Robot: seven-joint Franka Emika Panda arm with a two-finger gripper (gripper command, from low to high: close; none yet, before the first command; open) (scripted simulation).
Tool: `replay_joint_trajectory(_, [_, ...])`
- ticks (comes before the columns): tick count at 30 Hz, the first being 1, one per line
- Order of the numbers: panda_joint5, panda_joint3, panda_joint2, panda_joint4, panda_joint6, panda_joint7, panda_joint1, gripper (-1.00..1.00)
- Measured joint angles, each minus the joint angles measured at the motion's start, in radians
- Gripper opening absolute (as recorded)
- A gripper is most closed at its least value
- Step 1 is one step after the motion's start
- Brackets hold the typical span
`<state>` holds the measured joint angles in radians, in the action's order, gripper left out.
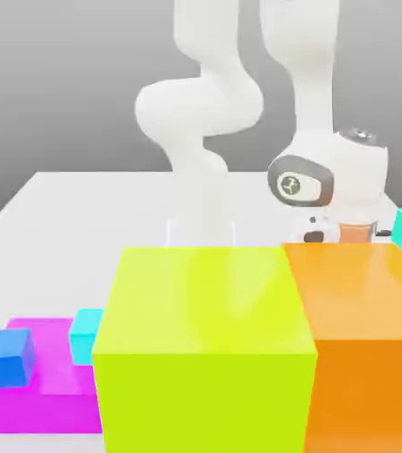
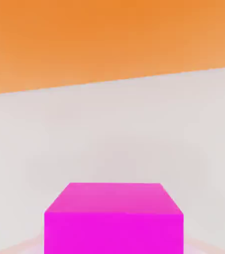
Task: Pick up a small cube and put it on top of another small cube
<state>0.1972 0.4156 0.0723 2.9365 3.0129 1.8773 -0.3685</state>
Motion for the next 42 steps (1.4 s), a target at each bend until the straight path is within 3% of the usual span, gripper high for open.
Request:
replay_joint_trajectory(4, [-0.211,0.03,-0.076,0.022,-0.051,-0.141,-0.047,-1.0])
replay_joint_trajectory(8, [-0.31,0.022,-0.144,0.02,-0.108,-0.211,-0.101,-1.0])
replay_joint_trajectory(18, [-0.203,0.084,-0.335,-0.266,-0.351,-0.316,-0.171,-1.0])
replay_joint_trajectory(22, [-0.137,0.048,-0.41,-0.386,-0.455,-0.38,-0.126,-1.0])
replay_joint_trajectory(42, [-0.104,-0.185,-0.371,-0.375,-0.554,-0.232,0.218,-1.0])
